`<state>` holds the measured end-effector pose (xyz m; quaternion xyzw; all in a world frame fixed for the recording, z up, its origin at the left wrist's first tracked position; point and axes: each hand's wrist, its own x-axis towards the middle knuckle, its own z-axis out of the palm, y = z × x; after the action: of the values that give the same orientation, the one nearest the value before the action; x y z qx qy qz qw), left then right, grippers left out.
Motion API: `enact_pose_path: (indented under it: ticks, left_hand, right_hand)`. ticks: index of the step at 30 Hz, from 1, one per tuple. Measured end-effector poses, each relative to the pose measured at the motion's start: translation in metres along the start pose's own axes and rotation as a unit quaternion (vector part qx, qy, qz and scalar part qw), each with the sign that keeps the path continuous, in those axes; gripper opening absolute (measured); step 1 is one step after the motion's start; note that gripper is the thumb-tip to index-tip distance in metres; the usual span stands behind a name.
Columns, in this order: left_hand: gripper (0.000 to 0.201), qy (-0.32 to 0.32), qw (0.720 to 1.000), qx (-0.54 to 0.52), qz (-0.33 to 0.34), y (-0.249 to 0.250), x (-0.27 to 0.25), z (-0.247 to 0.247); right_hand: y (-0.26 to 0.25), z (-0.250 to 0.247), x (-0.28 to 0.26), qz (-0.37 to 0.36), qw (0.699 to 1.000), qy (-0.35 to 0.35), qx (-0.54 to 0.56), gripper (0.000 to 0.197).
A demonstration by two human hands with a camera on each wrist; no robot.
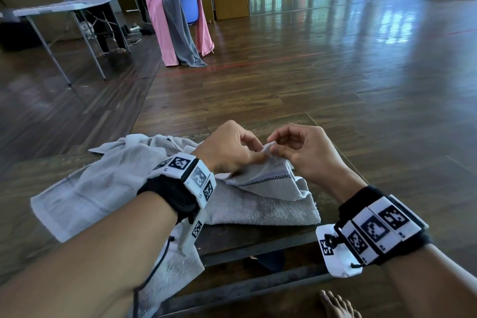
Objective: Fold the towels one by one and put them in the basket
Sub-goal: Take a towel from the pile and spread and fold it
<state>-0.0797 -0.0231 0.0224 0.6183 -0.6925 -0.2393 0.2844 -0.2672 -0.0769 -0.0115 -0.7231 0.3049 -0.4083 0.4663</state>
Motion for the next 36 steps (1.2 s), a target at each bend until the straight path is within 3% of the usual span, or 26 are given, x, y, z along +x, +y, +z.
enact_pose_path:
  ticks: [7,13,20,26,30,36]
  left_hand:
    - [0.024,-0.030,0.988,0.153,0.013,-0.008,-0.001,-0.016]
    - [0.026,0.019,0.940,0.340,-0.004,-0.041,-0.014,-0.016]
    - [0.019,0.097,0.939,0.328,0.044,-0.054,-0.026,-0.011]
    - [0.013,0.058,0.928,0.353,0.104,-0.055,-0.028,-0.025]
    - [0.009,0.072,0.918,0.376,0.103,-0.061,-0.033,-0.031]
    - [0.009,0.085,0.929,0.356,0.059,-0.070,-0.046,-0.036]
  right_hand:
    - [0.005,-0.012,0.000,-0.025,0.997,0.066,-0.030,0.027]
    - [0.016,-0.031,0.008,0.024,0.985,0.168,-0.028,0.021]
    - [0.029,-0.033,0.009,0.054,0.976,0.203,-0.059,0.020]
    - [0.032,-0.044,0.012,0.080,0.967,0.236,-0.048,0.013]
    - [0.035,-0.045,0.013,0.093,0.964,0.245,-0.038,0.013]
    - [0.038,-0.045,0.012,0.110,0.960,0.254,-0.036,0.012]
